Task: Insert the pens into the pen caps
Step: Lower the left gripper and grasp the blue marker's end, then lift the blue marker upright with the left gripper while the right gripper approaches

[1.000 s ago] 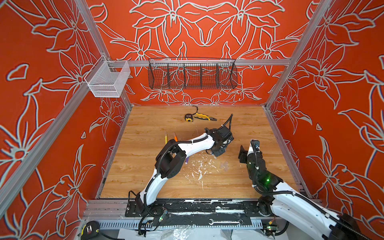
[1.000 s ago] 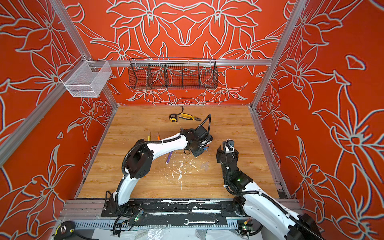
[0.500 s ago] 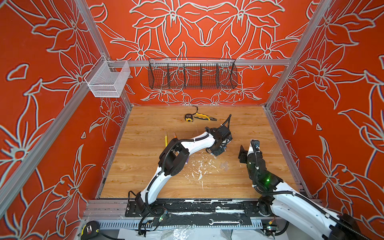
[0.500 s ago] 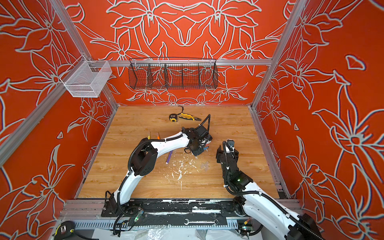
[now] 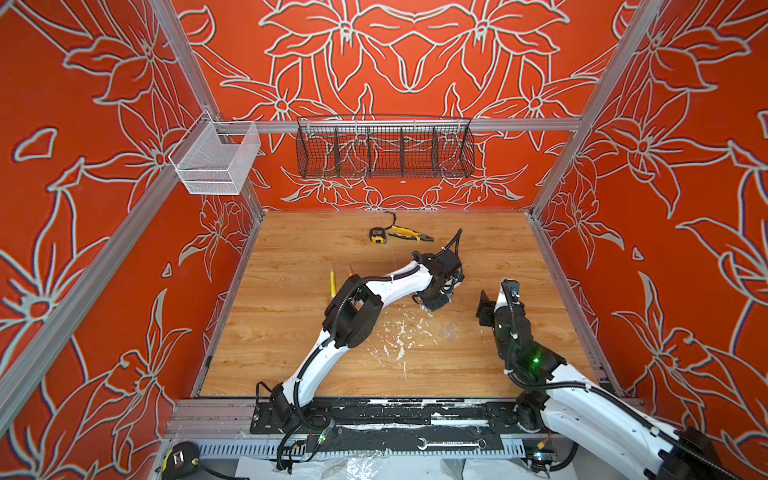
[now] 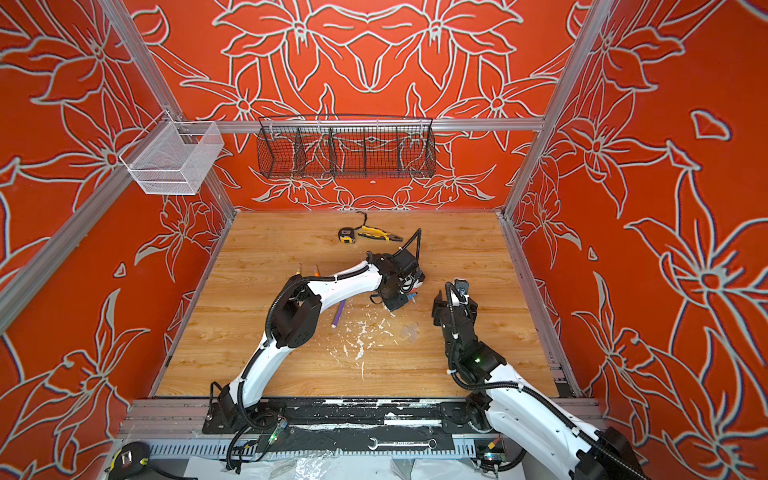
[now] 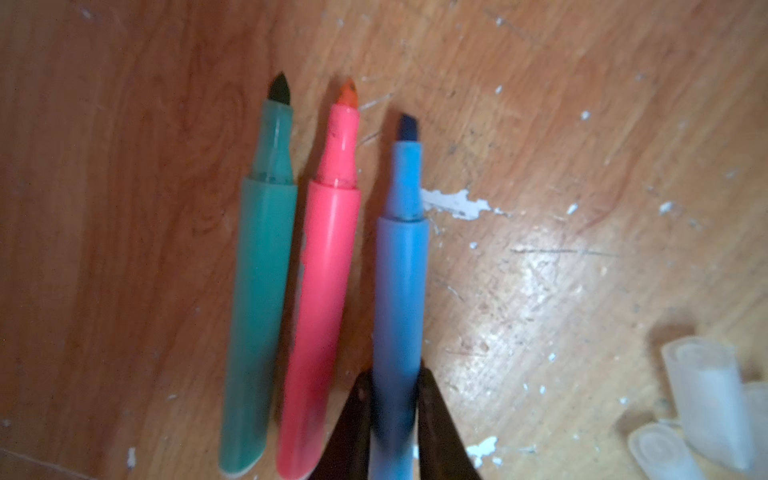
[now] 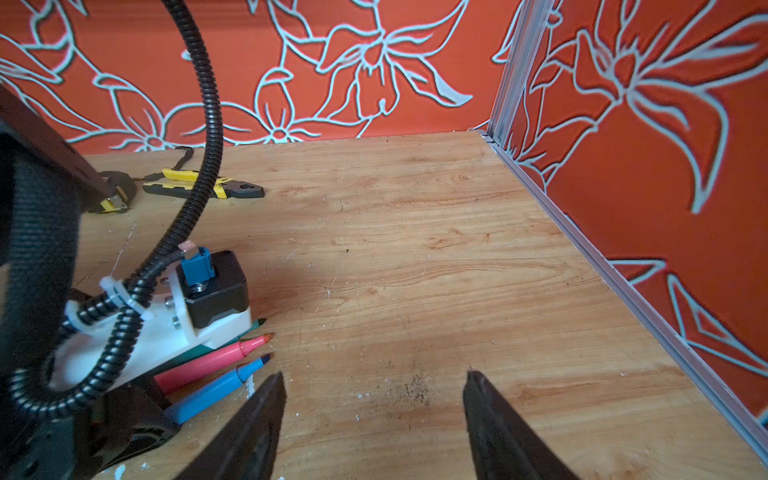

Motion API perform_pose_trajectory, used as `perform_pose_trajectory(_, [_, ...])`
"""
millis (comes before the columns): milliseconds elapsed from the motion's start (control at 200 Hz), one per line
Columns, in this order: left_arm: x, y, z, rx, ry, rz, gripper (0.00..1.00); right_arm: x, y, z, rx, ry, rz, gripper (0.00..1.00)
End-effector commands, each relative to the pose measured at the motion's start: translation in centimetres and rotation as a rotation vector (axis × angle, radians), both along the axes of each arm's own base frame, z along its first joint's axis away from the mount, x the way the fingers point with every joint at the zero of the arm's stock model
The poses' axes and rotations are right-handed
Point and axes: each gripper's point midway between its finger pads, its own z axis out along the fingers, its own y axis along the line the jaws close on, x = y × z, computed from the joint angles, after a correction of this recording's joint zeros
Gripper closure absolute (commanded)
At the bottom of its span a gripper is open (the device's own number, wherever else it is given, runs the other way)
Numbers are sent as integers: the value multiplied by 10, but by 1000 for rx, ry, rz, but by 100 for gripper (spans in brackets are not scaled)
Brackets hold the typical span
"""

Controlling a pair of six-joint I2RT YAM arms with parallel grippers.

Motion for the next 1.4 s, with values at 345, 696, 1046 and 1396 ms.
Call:
perform_pose_trajectory(345, [-6, -1, 52, -187, -105, 8, 100, -1, 0, 2, 13, -8, 3, 30])
perform_pose_trajectory(696, [-42, 31, 190, -661, -443, 60, 100, -2, -6, 11, 15, -25, -35, 31])
perform_pose_trajectory(1046, [-66, 87, 254, -864, -636, 218, 100, 36, 89, 217, 343, -283, 295, 37])
perform_pose_trajectory(1396, [-67, 119, 276, -878, -698, 338, 100, 74, 195, 203, 376, -202, 589, 30])
